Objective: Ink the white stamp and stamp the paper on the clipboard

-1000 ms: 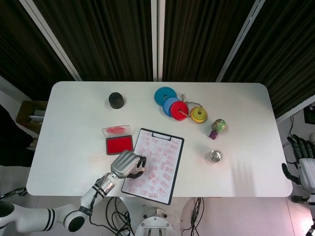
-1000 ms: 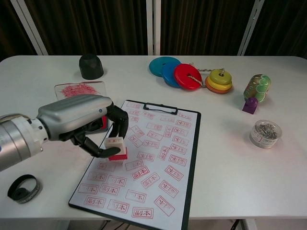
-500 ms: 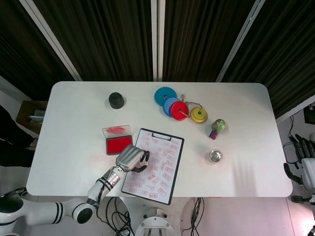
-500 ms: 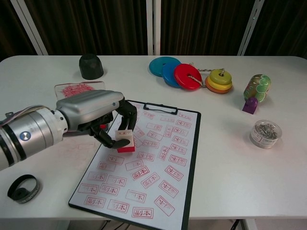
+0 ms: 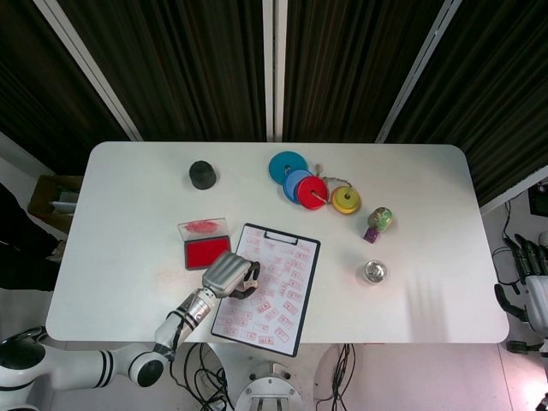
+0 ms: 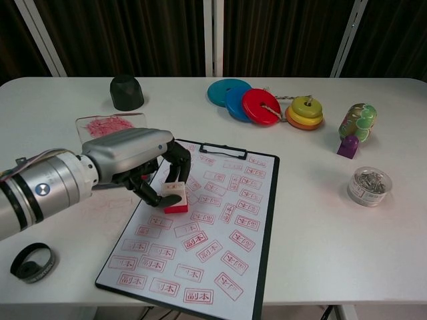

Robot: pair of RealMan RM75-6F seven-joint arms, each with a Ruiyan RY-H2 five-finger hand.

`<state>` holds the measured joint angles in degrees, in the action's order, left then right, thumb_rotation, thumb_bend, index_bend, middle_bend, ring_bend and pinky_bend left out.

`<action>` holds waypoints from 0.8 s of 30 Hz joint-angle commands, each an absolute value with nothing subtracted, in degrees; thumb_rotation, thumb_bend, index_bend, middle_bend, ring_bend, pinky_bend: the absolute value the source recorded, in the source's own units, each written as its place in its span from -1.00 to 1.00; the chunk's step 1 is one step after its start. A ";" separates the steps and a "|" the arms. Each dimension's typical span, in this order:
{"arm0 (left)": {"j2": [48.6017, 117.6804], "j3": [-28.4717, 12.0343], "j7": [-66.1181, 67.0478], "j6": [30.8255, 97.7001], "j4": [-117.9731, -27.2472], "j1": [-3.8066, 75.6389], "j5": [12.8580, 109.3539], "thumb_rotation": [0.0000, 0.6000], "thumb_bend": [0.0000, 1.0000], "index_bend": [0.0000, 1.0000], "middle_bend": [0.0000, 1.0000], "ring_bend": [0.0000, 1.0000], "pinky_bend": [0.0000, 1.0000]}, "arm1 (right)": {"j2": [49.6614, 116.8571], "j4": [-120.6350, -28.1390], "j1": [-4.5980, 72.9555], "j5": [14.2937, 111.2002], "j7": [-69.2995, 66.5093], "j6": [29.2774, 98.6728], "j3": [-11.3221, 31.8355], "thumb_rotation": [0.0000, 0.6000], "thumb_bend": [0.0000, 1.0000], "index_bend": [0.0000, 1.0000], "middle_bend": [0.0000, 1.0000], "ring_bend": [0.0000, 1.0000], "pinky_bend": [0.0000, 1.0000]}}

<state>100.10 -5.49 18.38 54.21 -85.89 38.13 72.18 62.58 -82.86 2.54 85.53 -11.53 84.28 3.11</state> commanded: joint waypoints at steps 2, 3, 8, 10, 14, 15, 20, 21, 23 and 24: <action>100.28 -5.27 18.02 54.11 -85.45 38.13 71.97 1.00 -0.14 0.40 0.43 1.00 1.00 | 62.54 -82.85 2.48 85.44 -11.57 84.31 3.14 1.00 -0.36 -1.00 -1.00 -1.00 -1.00; 100.33 -5.17 17.87 54.03 -85.37 38.11 71.83 1.00 -0.14 0.40 0.43 1.00 1.00 | 62.55 -82.80 2.48 85.34 -11.57 84.24 3.16 1.00 -0.36 -1.00 -1.00 -1.00 -1.00; 100.70 -4.97 17.26 54.01 -84.70 38.13 71.85 1.00 -0.14 0.40 0.43 1.00 1.00 | 62.68 -82.61 2.60 84.68 -11.51 83.58 3.30 1.00 -0.36 -1.00 -1.00 -1.00 -1.00; 100.82 -4.90 16.95 54.02 -84.38 38.15 71.95 1.00 -0.14 0.40 0.43 1.00 1.00 | 62.71 -82.64 2.60 84.70 -11.42 83.56 3.28 1.00 -0.36 -1.00 -1.00 -1.00 -1.00; 101.03 -4.69 16.27 53.95 -83.79 38.11 72.08 1.00 -0.14 0.40 0.43 1.00 1.00 | 62.86 -82.55 2.61 84.80 -11.31 83.53 3.22 1.00 -0.36 -1.00 -1.00 -1.00 -1.00; 101.10 -4.55 16.08 53.90 -83.60 38.08 72.15 1.00 -0.14 0.40 0.43 1.00 1.00 | 62.90 -82.51 2.62 84.82 -11.28 83.49 3.20 1.00 -0.36 -1.00 -1.00 -1.00 -1.00; 101.38 -4.15 15.51 54.01 -82.93 37.89 72.45 1.00 -0.14 0.40 0.43 1.00 1.00 | 62.96 -82.31 2.59 84.80 -11.32 83.45 3.17 1.00 -0.36 -1.00 -1.00 -1.00 -1.00; 101.42 -4.11 15.36 54.09 -82.82 37.83 72.50 1.00 -0.14 0.41 0.43 1.00 1.00 | 62.95 -82.30 2.56 84.83 -11.34 83.50 3.17 1.00 -0.36 -1.00 -1.00 -1.00 -1.00; 101.47 -4.05 15.17 54.17 -82.66 37.79 72.64 1.00 -0.13 0.41 0.43 1.00 1.00 | 62.94 -82.27 2.52 84.85 -11.37 83.59 3.18 1.00 -0.36 -1.00 -1.00 -1.00 -1.00; 101.51 -4.05 15.08 54.18 -82.52 37.79 72.71 1.00 -0.13 0.41 0.43 1.00 1.00 | 62.94 -82.25 2.51 84.84 -11.37 83.58 3.17 1.00 -0.36 -1.00 -1.00 -1.00 -1.00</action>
